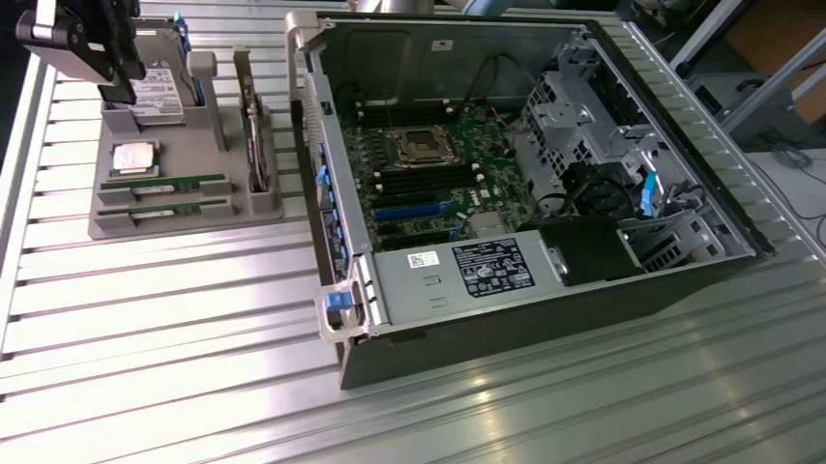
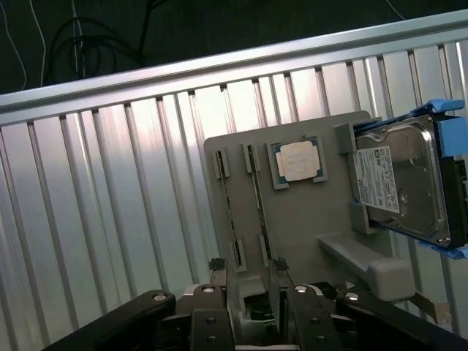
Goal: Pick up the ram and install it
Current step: 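Pick up the ram and move it above insertion slot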
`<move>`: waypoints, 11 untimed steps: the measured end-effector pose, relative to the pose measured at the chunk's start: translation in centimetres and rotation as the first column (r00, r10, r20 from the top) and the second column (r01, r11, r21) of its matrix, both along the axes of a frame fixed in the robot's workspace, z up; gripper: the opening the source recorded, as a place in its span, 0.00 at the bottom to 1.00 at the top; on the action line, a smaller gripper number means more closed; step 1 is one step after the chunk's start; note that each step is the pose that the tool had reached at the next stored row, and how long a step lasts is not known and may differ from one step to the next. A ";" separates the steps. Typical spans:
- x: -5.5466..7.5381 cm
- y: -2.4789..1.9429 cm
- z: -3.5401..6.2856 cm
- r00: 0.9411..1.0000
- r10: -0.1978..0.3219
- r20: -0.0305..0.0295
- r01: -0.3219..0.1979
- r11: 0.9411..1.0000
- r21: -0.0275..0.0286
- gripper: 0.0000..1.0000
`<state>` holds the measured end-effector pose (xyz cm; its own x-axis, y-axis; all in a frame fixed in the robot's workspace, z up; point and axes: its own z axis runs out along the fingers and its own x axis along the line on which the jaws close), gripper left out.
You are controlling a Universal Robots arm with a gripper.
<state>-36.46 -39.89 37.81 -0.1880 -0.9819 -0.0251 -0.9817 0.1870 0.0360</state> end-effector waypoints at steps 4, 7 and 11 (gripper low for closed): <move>0.0 0.00 -0.08 1.000 0.000 0.000 0.000 1.000 0.000 0.36; 0.0 0.00 -0.36 1.000 0.000 0.000 0.000 1.000 0.000 0.36; 0.0 0.00 -0.61 1.000 0.000 0.000 0.000 1.000 0.000 0.36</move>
